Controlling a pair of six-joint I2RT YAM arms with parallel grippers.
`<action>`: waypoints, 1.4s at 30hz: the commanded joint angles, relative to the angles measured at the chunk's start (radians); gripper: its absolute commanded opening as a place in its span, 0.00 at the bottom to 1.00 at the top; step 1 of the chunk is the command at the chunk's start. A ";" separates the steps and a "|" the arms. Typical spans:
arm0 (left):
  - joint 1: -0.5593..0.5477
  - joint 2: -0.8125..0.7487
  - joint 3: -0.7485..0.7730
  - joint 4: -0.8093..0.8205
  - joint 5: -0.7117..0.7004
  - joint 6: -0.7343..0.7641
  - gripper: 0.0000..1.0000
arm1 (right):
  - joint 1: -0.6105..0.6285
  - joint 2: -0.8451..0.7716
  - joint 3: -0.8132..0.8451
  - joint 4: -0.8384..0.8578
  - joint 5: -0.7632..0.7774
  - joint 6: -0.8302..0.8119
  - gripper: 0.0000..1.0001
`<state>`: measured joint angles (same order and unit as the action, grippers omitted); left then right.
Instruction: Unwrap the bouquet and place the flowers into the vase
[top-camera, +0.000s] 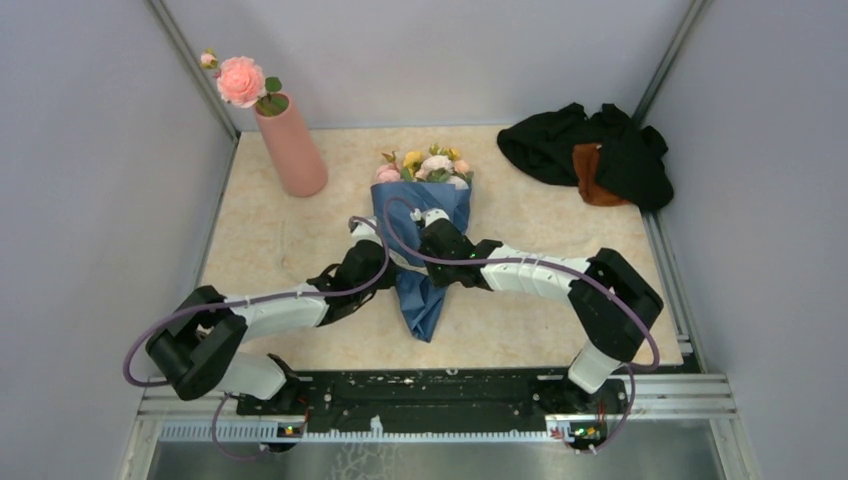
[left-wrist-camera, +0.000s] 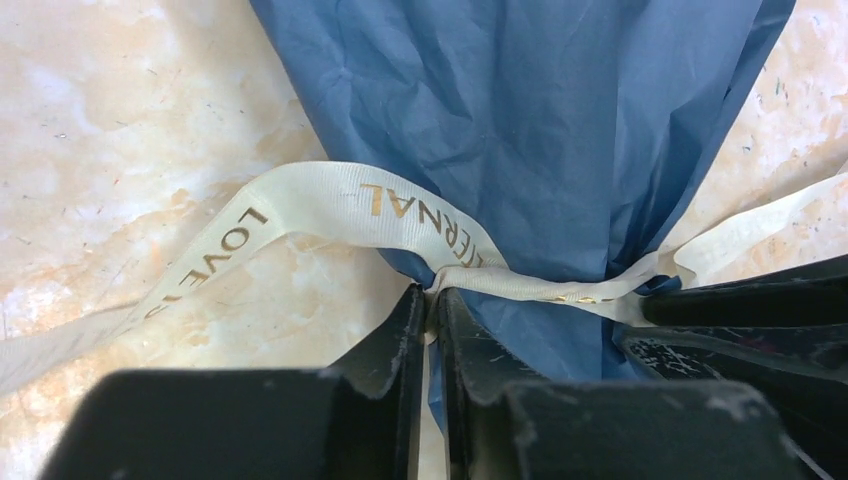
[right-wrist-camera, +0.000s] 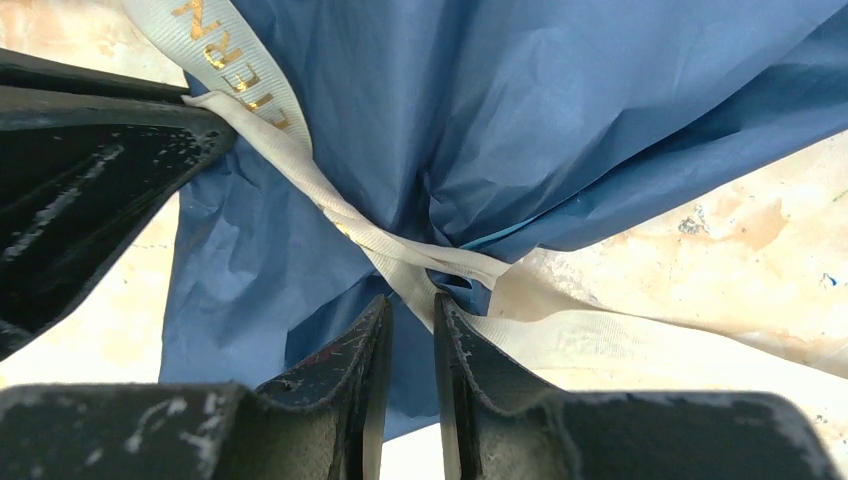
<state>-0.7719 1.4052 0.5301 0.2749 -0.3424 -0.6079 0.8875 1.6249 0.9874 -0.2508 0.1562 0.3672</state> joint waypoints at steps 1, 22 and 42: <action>0.002 -0.045 0.016 -0.047 -0.035 0.013 0.12 | 0.008 0.019 0.005 0.047 0.002 0.001 0.23; 0.002 -0.112 -0.001 -0.075 -0.038 0.001 0.00 | 0.024 -0.044 -0.023 0.044 0.055 -0.003 0.21; 0.002 -0.029 0.015 -0.021 -0.010 0.001 0.00 | 0.122 -0.036 0.083 0.014 0.029 -0.001 0.00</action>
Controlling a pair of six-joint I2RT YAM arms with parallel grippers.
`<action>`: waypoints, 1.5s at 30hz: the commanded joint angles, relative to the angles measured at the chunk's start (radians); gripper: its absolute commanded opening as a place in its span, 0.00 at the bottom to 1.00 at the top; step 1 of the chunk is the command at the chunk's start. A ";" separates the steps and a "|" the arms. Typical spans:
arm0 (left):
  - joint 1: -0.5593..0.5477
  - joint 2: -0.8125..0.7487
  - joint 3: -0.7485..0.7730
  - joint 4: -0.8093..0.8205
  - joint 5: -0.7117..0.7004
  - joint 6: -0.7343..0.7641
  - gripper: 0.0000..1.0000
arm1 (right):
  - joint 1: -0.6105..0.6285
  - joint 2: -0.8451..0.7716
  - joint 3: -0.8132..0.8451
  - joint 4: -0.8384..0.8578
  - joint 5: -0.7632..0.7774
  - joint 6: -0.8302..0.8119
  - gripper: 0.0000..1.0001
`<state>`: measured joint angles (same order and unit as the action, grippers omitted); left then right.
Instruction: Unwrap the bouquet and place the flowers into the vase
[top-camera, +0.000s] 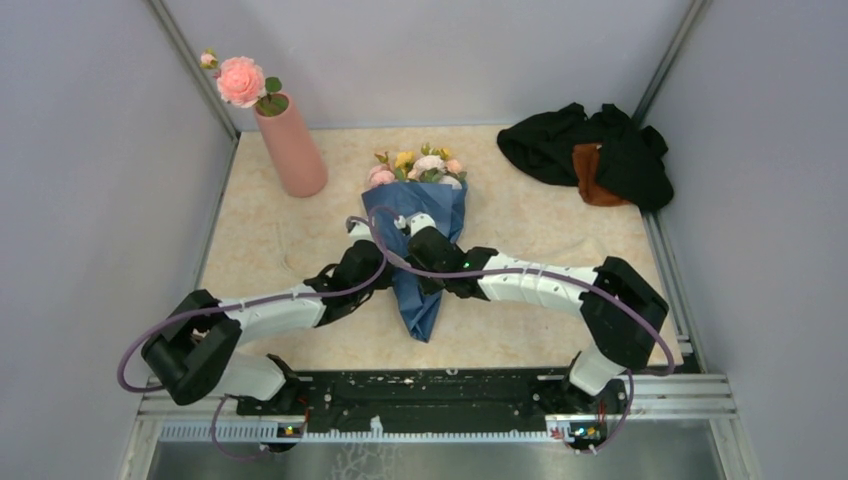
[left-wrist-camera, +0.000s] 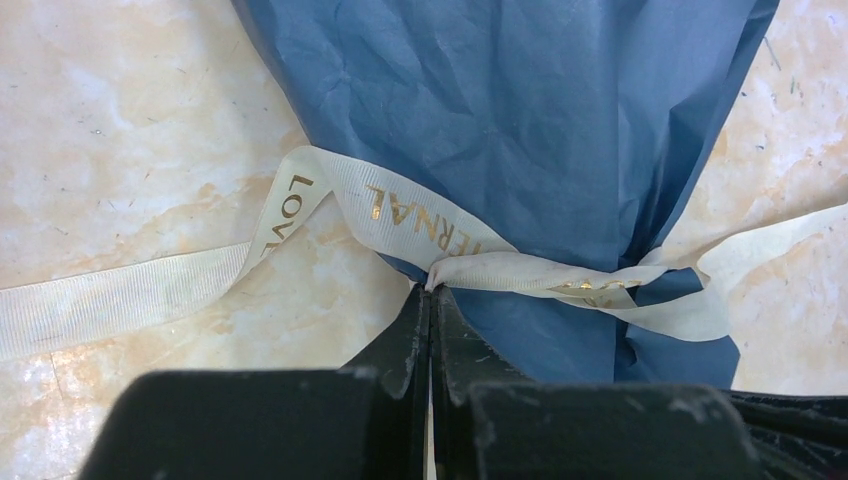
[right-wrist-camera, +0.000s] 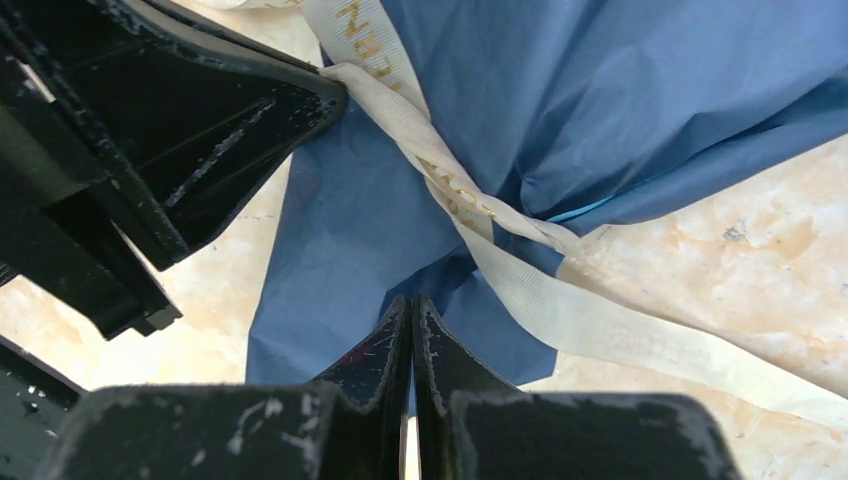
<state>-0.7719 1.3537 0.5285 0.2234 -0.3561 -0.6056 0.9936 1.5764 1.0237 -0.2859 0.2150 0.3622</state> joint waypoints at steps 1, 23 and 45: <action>0.002 0.024 0.019 0.032 0.005 -0.003 0.00 | 0.016 0.017 0.046 0.062 -0.045 0.006 0.00; 0.003 -0.073 0.011 -0.033 -0.071 0.022 0.00 | -0.024 0.171 -0.077 0.278 -0.151 0.093 0.00; 0.012 -0.115 0.074 -0.194 -0.183 0.051 0.00 | -0.050 0.252 -0.132 0.380 -0.212 0.139 0.00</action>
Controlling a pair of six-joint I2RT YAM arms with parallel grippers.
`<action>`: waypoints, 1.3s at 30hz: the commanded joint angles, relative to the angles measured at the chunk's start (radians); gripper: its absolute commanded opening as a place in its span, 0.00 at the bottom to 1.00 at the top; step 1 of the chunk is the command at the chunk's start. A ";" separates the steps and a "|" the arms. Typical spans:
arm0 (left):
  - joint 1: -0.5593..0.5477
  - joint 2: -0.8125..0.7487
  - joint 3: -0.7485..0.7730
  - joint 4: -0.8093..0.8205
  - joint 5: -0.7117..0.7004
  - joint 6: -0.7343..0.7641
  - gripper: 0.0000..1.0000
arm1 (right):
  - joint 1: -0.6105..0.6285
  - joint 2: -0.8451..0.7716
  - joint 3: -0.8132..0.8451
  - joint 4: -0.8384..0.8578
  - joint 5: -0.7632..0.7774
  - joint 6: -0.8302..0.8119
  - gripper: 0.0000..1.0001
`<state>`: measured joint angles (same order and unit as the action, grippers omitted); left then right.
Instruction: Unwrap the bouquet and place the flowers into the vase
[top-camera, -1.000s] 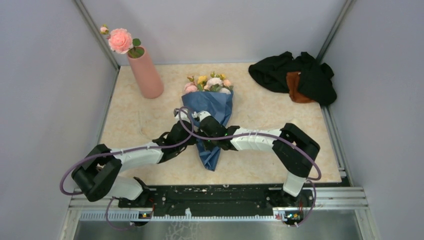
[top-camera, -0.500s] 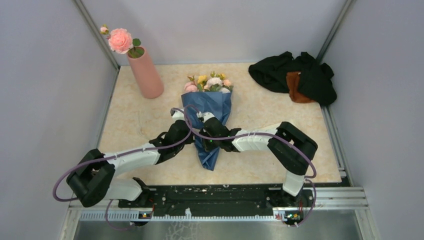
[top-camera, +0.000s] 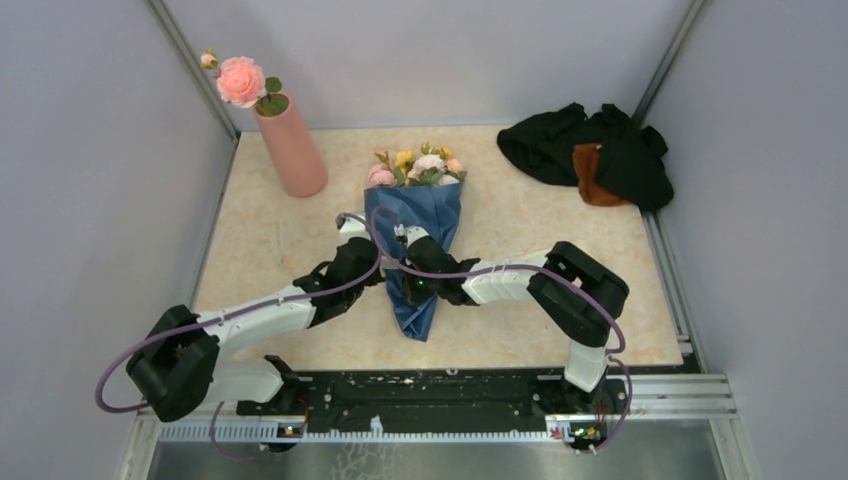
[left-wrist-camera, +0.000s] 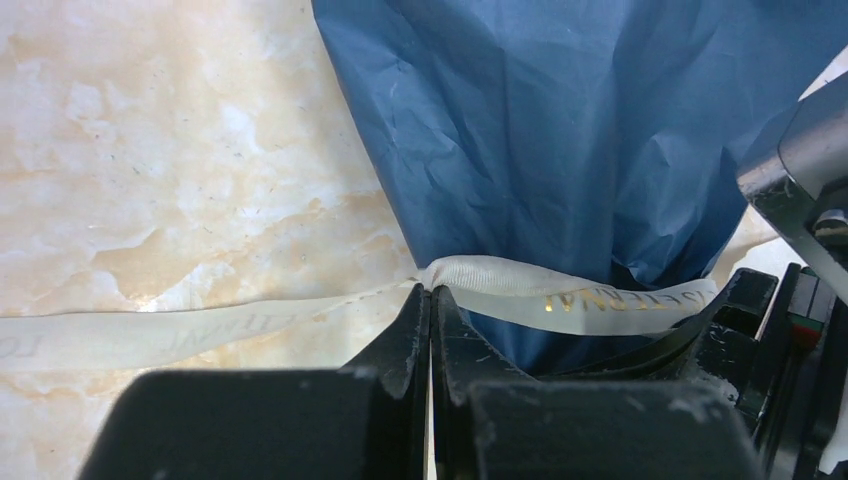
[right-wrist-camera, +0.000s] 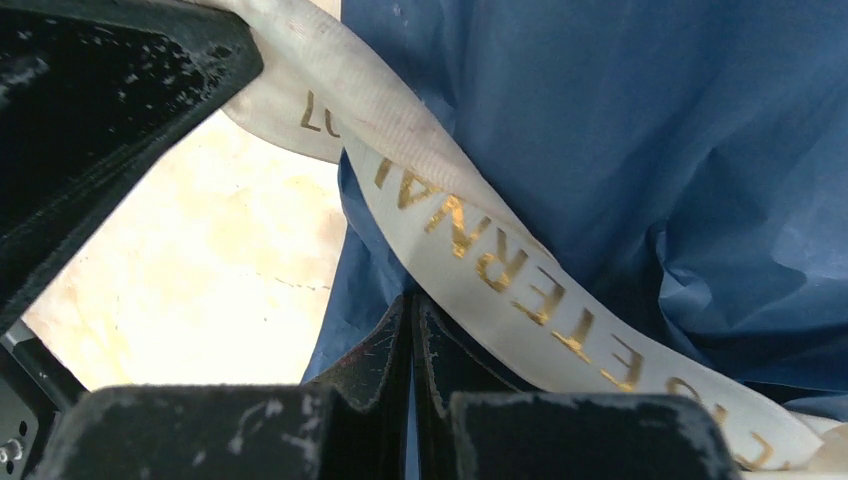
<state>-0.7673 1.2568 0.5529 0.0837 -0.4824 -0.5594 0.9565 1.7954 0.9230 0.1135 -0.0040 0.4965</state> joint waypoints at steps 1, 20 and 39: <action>0.010 -0.020 0.049 -0.062 -0.063 0.003 0.00 | -0.014 0.033 -0.033 -0.019 0.007 0.006 0.00; 0.207 -0.110 -0.060 -0.111 0.004 -0.006 0.00 | -0.030 0.016 -0.053 -0.018 0.007 0.007 0.00; 0.487 -0.151 -0.069 -0.155 -0.027 0.012 0.00 | -0.038 -0.005 -0.064 -0.038 0.007 -0.009 0.00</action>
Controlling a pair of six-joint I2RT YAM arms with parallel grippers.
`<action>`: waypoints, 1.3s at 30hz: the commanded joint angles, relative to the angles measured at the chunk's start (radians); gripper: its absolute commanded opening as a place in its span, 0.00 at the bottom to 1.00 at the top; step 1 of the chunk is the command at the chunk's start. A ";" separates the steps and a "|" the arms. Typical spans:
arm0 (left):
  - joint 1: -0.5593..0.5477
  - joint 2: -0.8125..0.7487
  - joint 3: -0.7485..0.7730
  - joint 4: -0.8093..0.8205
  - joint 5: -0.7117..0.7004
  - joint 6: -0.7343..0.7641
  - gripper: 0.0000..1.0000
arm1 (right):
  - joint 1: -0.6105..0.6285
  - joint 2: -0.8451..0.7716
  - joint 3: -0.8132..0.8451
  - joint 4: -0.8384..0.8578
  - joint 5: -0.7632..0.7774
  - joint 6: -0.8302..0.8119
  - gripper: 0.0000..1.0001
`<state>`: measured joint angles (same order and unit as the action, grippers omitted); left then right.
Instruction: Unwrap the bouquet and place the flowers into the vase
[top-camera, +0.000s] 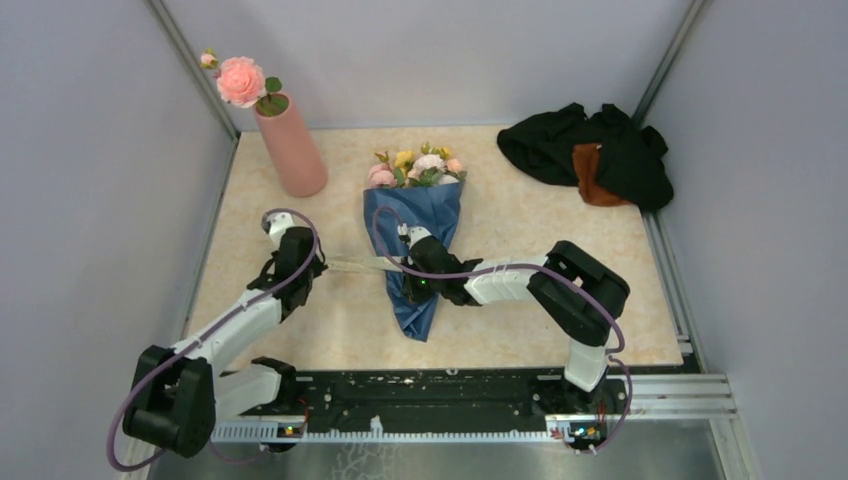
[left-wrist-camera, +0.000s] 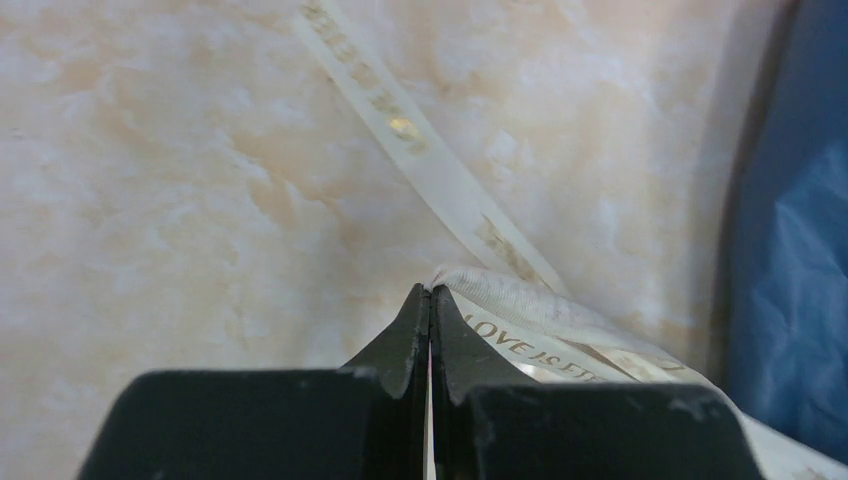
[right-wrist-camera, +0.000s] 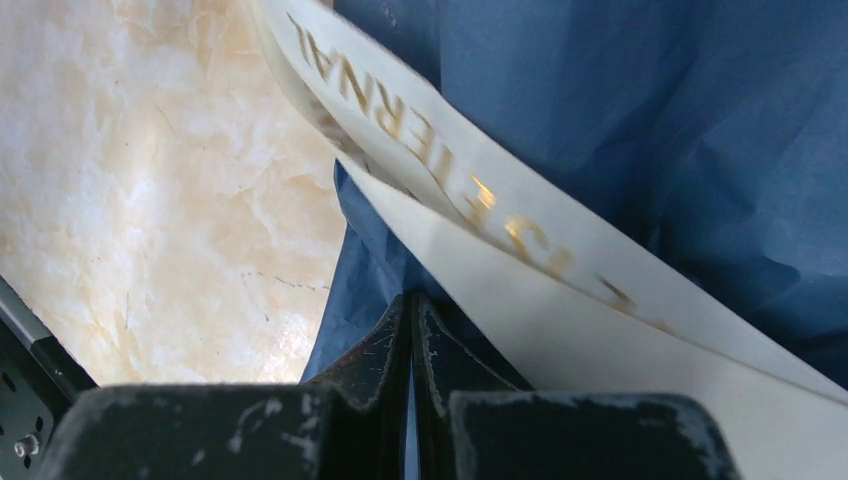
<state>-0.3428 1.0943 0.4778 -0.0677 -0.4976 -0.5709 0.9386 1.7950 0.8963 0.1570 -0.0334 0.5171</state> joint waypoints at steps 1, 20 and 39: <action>0.081 0.014 0.011 -0.003 -0.009 0.027 0.00 | -0.020 -0.007 -0.039 -0.086 0.036 -0.031 0.00; 0.249 -0.106 0.000 -0.095 -0.049 -0.034 0.16 | -0.041 -0.021 -0.053 -0.083 0.036 -0.049 0.00; 0.155 -0.108 -0.106 0.206 0.333 -0.045 0.64 | -0.042 -0.008 -0.041 -0.082 0.006 -0.054 0.00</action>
<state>-0.1459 0.9268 0.3866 0.0437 -0.2073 -0.6094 0.9131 1.7802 0.8764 0.1589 -0.0593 0.4980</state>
